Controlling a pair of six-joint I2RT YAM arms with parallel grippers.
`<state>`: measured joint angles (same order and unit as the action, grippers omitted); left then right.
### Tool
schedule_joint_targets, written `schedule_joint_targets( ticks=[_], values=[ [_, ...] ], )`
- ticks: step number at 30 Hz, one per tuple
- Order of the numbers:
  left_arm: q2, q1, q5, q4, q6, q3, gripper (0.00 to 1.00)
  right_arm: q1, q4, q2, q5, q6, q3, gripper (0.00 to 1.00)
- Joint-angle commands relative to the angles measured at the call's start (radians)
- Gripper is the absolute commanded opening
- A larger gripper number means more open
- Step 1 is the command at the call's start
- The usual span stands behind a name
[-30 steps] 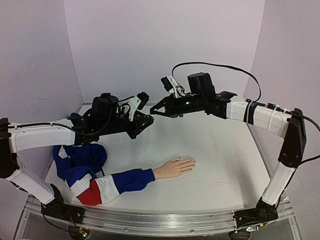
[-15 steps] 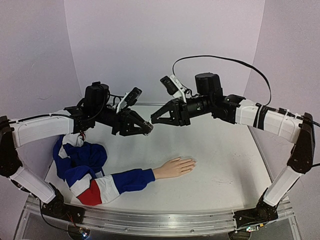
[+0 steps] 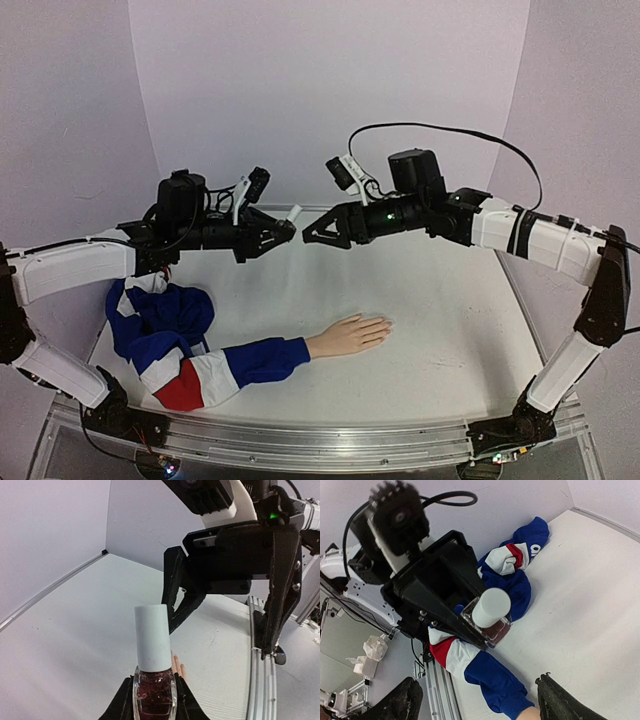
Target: Paint the nails
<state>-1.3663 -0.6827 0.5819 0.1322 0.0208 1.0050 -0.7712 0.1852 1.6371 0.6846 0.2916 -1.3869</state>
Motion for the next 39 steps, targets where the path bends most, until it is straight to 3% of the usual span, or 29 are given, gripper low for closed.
schedule_joint_targets(
  ticks=[1, 8, 12, 19, 25, 31, 36, 39],
  values=[
    [0.028, -0.056, -0.182, 0.061, -0.099, -0.001, 0.0, -0.005, 0.018, 0.013, -0.048, 0.154, -0.084, 0.8],
    [0.01, -0.094, -0.186, 0.057, -0.121, 0.006, 0.0, -0.001, 0.012, 0.088, 0.004, 0.266, -0.161, 0.71],
    [0.01, -0.098, -0.181, 0.056, -0.123, 0.004, 0.0, 0.007, 0.011, 0.107, 0.074, 0.273, -0.168, 0.61],
    [0.009, -0.103, -0.167, 0.053, -0.129, 0.003, 0.0, 0.013, 0.014, 0.102, 0.098, 0.269, -0.166, 0.52],
    [0.009, -0.105, -0.15, 0.051, -0.132, 0.002, 0.0, 0.022, 0.025, 0.099, 0.104, 0.275, -0.152, 0.34],
    [0.006, -0.106, -0.139, 0.048, -0.133, 0.0, 0.0, 0.041, 0.07, 0.079, 0.11, 0.302, -0.124, 0.45],
    [0.002, -0.108, -0.131, 0.046, -0.131, 0.003, 0.0, 0.041, 0.089, 0.094, 0.145, 0.31, -0.12, 0.38],
    [0.0, -0.107, -0.131, 0.045, -0.131, 0.004, 0.0, 0.041, 0.098, 0.096, 0.155, 0.311, -0.119, 0.28]
  ],
)
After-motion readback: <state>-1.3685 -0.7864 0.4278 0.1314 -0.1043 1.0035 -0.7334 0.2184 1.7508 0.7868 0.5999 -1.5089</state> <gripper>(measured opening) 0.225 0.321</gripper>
